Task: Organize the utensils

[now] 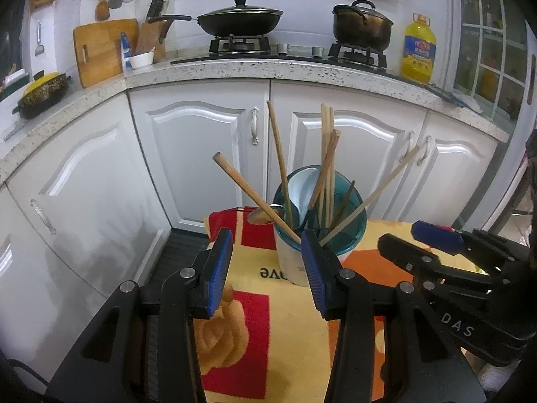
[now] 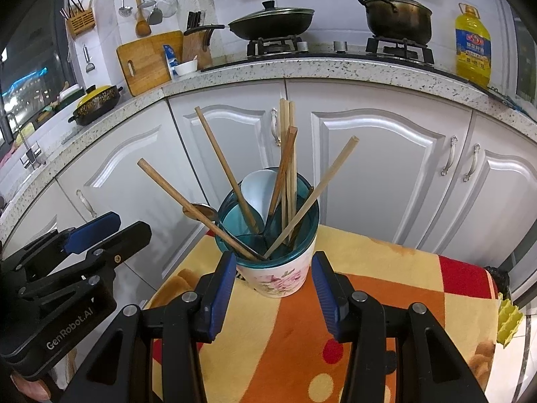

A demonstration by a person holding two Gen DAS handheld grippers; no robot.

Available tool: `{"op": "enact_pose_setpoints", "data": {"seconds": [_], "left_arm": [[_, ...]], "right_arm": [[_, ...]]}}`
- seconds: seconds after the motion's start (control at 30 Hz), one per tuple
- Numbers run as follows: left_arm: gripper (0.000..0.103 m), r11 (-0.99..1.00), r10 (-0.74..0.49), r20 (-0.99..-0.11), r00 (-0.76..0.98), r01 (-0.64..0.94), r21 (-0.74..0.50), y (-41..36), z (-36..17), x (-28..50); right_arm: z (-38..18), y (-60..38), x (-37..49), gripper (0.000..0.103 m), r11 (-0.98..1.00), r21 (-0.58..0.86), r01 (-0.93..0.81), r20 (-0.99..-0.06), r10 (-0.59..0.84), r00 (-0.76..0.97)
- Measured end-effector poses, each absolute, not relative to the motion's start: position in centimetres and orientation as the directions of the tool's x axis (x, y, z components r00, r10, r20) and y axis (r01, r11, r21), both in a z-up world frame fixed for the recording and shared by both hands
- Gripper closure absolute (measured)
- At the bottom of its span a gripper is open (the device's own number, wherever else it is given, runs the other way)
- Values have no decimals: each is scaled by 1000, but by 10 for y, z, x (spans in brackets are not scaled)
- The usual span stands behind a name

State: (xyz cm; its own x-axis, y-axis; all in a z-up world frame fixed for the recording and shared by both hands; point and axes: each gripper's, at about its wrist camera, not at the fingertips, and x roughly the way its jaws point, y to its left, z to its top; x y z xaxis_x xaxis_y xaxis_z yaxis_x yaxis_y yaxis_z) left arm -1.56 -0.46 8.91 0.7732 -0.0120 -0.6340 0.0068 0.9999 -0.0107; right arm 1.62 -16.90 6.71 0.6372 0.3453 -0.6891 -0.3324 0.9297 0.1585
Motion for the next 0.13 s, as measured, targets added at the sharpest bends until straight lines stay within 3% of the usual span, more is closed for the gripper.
{"op": "enact_pose_setpoints", "data": {"seconds": [0.13], "left_arm": [[62,1000,-21,-635,772,19,-11,-7,86,-15]], "right_arm": [[61,-173,17,58,932,162,-325,-693,342,634]]}}
